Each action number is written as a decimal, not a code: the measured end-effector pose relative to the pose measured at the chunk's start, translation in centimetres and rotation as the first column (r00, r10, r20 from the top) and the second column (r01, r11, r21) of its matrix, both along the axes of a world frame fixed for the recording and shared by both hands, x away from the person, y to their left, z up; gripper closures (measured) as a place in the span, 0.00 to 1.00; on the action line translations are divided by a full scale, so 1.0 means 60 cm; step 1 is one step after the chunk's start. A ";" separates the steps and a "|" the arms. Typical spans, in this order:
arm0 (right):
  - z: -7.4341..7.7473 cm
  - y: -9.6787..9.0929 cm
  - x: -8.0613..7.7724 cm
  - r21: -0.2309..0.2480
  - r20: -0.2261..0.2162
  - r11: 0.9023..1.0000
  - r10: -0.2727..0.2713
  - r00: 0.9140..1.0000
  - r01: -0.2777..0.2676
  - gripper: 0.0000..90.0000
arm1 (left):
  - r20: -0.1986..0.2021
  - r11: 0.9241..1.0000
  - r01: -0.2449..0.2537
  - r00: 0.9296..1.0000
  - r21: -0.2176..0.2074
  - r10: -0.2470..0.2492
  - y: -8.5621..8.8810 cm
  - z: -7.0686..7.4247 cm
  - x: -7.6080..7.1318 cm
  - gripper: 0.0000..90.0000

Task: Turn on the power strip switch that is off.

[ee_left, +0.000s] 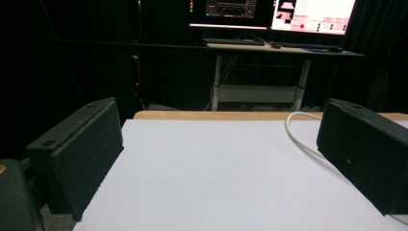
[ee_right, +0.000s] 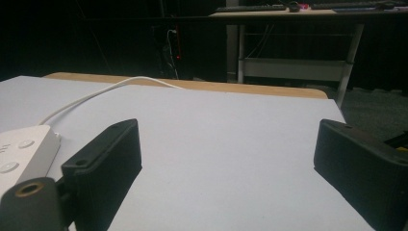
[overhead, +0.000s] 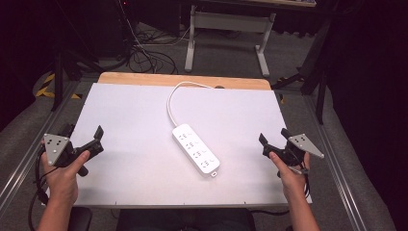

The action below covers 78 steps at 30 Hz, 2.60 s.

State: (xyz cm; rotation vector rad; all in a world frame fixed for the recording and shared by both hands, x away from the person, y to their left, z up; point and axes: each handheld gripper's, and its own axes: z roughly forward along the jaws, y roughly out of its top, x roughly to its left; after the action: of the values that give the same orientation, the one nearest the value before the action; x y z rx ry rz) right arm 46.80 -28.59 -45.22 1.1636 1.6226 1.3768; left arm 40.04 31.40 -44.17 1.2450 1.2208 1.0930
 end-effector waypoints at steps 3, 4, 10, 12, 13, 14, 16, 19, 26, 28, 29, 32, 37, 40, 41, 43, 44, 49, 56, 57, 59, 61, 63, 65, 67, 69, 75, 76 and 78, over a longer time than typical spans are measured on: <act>0.001 -0.001 -0.002 0.005 0.002 1.000 -0.003 1.000 0.003 0.11 | 0.002 1.000 0.001 1.000 0.003 -0.001 -0.001 0.001 -0.002 0.03; 0.002 -0.001 -0.003 0.003 0.006 1.000 -0.004 1.000 0.004 0.12 | 0.005 1.000 0.002 1.000 0.003 -0.002 -0.001 0.001 -0.003 0.03; 0.005 -0.002 -0.006 0.003 0.012 1.000 -0.002 1.000 0.002 0.19 | 0.003 1.000 0.001 1.000 -0.003 -0.001 0.000 0.001 -0.003 0.03; 0.006 -0.002 -0.007 0.003 0.013 1.000 0.003 1.000 -0.003 0.23 | 0.003 1.000 0.001 1.000 -0.003 -0.001 0.000 0.001 -0.003 0.03; 0.006 -0.002 -0.007 0.000 0.016 1.000 0.003 1.000 -0.003 0.25 | 0.002 1.000 0.001 1.000 -0.002 -0.001 0.000 0.001 -0.003 0.03; 0.006 -0.002 -0.007 0.000 0.016 1.000 0.003 1.000 -0.003 0.25 | 0.001 1.000 0.001 1.000 -0.001 -0.001 0.000 0.001 -0.002 0.03; 0.007 -0.002 -0.007 -0.003 0.021 1.000 0.007 1.000 -0.007 0.30 | 0.001 1.000 0.002 1.000 0.000 -0.002 0.000 0.001 -0.001 0.03; 0.009 -0.002 -0.008 -0.008 0.025 1.000 0.013 1.000 -0.013 0.48 | 0.000 1.000 0.001 1.000 0.001 -0.001 0.000 0.001 0.000 0.03; 0.012 -0.004 -0.012 -0.010 0.027 0.998 0.056 0.998 -0.056 0.77 | 0.000 1.000 0.003 1.000 -0.001 -0.003 0.000 0.001 0.000 0.03; 0.014 -0.004 -0.014 -0.007 0.024 0.998 0.059 0.998 -0.059 0.83 | 0.000 1.000 0.003 1.000 0.001 -0.003 0.000 0.001 0.001 0.03; 0.017 -0.004 -0.016 -0.004 0.023 0.997 0.072 0.997 -0.072 0.95 | 0.000 1.000 0.004 1.000 0.002 -0.004 -0.001 0.001 0.001 0.03; 0.020 -0.005 -0.019 -0.009 0.024 0.997 0.082 0.996 -0.081 1.00 | 0.000 1.000 0.005 1.000 0.003 -0.005 -0.001 0.001 0.001 0.03; 0.025 -0.008 -0.021 -0.004 -0.047 0.993 0.116 0.992 -0.116 1.00 | -0.002 1.000 0.004 1.000 0.000 -0.004 0.000 0.001 0.001 0.03; 0.026 -0.008 -0.020 0.001 -0.066 0.991 0.136 0.989 -0.136 1.00 | -0.002 1.000 0.004 1.000 -0.002 -0.004 0.000 0.000 0.002 0.03; 0.027 -0.008 -0.019 -0.002 -0.073 0.990 0.143 0.987 -0.143 1.00 | -0.001 1.000 0.003 1.000 -0.003 -0.003 -0.001 0.000 0.002 0.03; 0.031 -0.006 -0.017 -0.027 -0.101 0.986 0.160 0.982 -0.163 1.00 | -0.005 1.000 0.008 1.000 0.002 -0.008 -0.002 0.000 0.002 0.03; 0.034 -0.005 -0.015 -0.045 -0.109 0.985 0.160 0.981 -0.166 1.00 | -0.005 1.000 0.007 1.000 0.003 -0.007 -0.003 0.000 0.002 0.03; 0.050 0.000 0.009 -0.043 -0.118 0.978 0.198 0.973 -0.204 1.00 | -0.003 1.000 0.001 1.000 -0.001 -0.001 -0.001 0.000 0.001 0.03; 0.070 0.020 0.015 -0.028 -0.139 0.966 0.250 0.958 -0.257 1.00 | -0.008 1.000 0.003 1.000 0.008 -0.002 -0.003 -0.001 0.003 0.03; 0.074 0.023 0.017 -0.020 -0.142 0.964 0.258 0.956 -0.263 1.00 | -0.008 1.000 0.002 1.000 0.010 -0.002 -0.003 -0.001 0.003 0.03; 0.081 0.032 0.020 -0.012 -0.145 0.960 0.275 0.950 -0.280 1.00 | -0.009 1.000 0.005 1.000 0.011 -0.005 -0.003 -0.001 0.004 0.03; 0.084 0.043 0.022 -0.018 -0.149 0.954 0.293 0.945 -0.299 1.00 | -0.010 1.000 0.006 1.000 0.013 -0.006 -0.003 -0.002 0.004 0.03; 0.084 0.063 0.024 -0.045 -0.170 0.946 0.309 0.936 -0.320 1.00 | -0.011 1.000 0.007 1.000 0.013 -0.007 -0.003 -0.002 0.005 0.03; 0.084 0.073 0.027 -0.056 -0.177 0.941 0.320 0.931 -0.335 1.00 | -0.011 1.000 0.008 1.000 0.017 -0.008 -0.003 -0.002 0.004 0.03; 0.086 0.082 0.029 -0.059 -0.178 0.936 0.332 0.926 -0.347 1.00 | -0.010 1.000 0.011 1.000 0.016 -0.010 -0.004 -0.002 0.004 0.03; 0.089 0.092 0.032 -0.068 -0.180 0.931 0.343 0.922 -0.359 1.00 | -0.011 1.000 0.010 1.000 0.019 -0.010 -0.004 -0.002 0.004 0.03; 0.092 0.113 0.039 -0.089 -0.192 0.920 0.361 0.913 -0.382 1.00 | -0.004 1.000 -0.009 1.000 0.019 0.009 -0.003 -0.001 0.003 0.03; 0.092 0.116 0.040 -0.086 -0.194 0.919 0.363 0.911 -0.384 1.00 | -0.003 1.000 -0.015 1.000 0.015 0.015 -0.002 0.000 0.003 0.03; 0.092 0.122 0.042 -0.094 -0.199 0.915 0.369 0.908 -0.393 1.00 | -0.002 1.000 -0.015 1.000 0.019 0.015 0.000 0.000 0.003 0.03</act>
State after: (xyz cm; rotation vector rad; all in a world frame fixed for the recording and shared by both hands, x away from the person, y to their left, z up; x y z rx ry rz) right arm 49.34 -21.30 -39.73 0.9430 2.1243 1.4034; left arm 40.21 31.40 -44.20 1.2535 1.2256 1.1162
